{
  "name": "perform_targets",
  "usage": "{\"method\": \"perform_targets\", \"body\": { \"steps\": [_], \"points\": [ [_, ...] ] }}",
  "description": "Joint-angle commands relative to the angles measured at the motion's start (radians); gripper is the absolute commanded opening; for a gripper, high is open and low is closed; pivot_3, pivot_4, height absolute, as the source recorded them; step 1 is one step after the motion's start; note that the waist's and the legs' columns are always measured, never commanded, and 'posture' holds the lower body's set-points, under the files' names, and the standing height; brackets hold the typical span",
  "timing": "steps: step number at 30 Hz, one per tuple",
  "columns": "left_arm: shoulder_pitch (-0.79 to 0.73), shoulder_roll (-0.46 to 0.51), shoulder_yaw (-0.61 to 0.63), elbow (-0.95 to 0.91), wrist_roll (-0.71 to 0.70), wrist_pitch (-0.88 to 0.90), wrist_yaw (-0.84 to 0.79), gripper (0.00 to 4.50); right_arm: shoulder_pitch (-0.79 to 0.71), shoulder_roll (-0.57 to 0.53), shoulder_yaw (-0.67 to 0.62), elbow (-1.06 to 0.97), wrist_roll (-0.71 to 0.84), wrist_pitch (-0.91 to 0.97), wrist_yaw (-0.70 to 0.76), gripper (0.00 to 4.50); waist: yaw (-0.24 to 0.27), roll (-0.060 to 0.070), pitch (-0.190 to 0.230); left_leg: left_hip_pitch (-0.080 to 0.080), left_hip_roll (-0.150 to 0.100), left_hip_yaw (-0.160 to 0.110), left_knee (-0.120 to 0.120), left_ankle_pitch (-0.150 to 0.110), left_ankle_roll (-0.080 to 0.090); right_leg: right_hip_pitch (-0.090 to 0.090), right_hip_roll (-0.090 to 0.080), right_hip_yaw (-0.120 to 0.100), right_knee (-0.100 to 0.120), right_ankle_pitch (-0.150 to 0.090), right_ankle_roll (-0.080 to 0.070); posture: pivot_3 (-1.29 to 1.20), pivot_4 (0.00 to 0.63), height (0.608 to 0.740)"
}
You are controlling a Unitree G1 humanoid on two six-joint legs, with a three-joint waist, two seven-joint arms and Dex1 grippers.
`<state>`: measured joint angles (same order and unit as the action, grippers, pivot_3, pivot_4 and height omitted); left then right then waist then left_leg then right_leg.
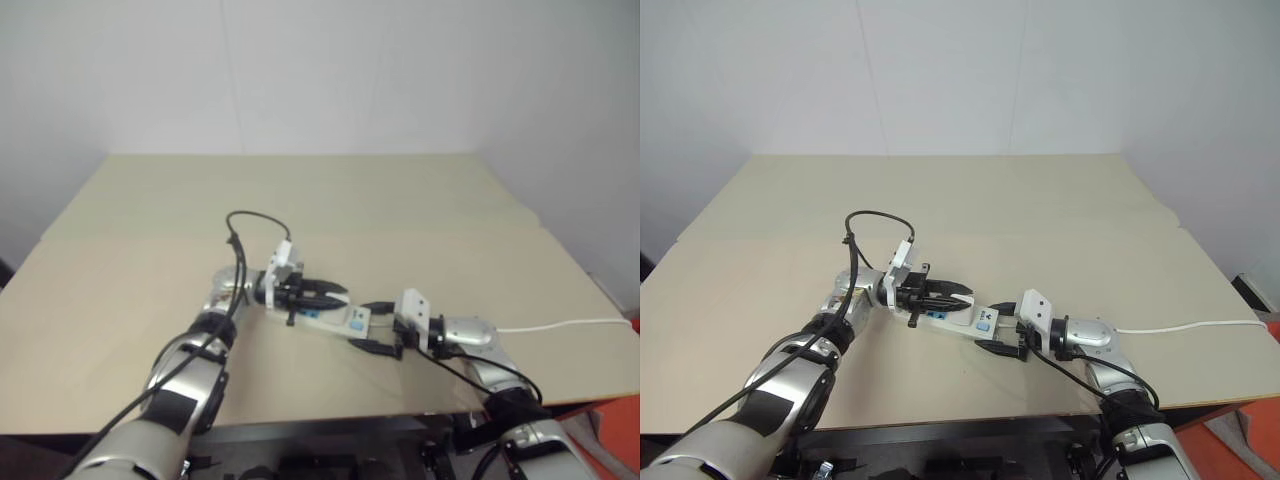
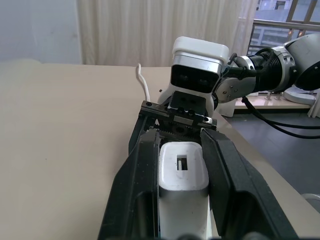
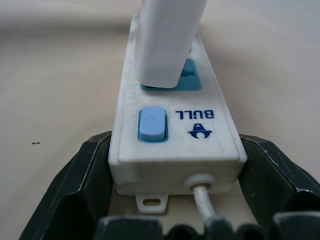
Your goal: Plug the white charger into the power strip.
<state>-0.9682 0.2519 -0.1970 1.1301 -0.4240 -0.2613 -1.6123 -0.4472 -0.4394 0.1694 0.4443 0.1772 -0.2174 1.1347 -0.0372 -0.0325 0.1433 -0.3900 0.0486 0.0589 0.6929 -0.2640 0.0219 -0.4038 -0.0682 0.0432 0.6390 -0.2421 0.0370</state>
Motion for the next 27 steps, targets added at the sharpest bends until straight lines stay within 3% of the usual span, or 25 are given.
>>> {"method": "perform_targets", "body": {
  "steps": [1, 12, 27],
  "points": [
    [0.008, 0.042, -0.013, 0.046, 0.043, -0.019, -0.002, 0.98, 0.033, 0.002, 0.046, 0.003, -0.04, 0.005, 0.02, 3.45, 0.0, 0.0, 0.0, 0.0, 0.0, 0.0, 0.0, 0.0, 0.0, 0.0, 0.0, 0.0, 0.0, 0.0, 0.0, 0.0, 0.15, 0.74],
    [0.02, 0.085, -0.084, 0.066, 0.088, -0.092, -0.002, 0.98, 0.04, 0.003, 0.049, -0.008, -0.038, 0.007, 0.019, 3.45, -0.003, 0.0, -0.003, 0.002, 0.0, 0.0, 0.0, 0.0, 0.0, 0.001, 0.0, 0.0, 0.0, 0.0, 0.0, 0.0, 0.15, 0.74],
    [-0.046, 0.062, -0.15, 0.124, 0.149, -0.156, -0.002, 0.98, 0.055, -0.012, 0.062, -0.048, -0.017, 0.026, 0.07, 3.45, 0.003, 0.0, -0.006, 0.002, 0.0, 0.0, 0.0, -0.001, 0.002, 0.003, 0.0, 0.0, -0.001, 0.0, 0.0, 0.0, 0.15, 0.74]
  ]
}}
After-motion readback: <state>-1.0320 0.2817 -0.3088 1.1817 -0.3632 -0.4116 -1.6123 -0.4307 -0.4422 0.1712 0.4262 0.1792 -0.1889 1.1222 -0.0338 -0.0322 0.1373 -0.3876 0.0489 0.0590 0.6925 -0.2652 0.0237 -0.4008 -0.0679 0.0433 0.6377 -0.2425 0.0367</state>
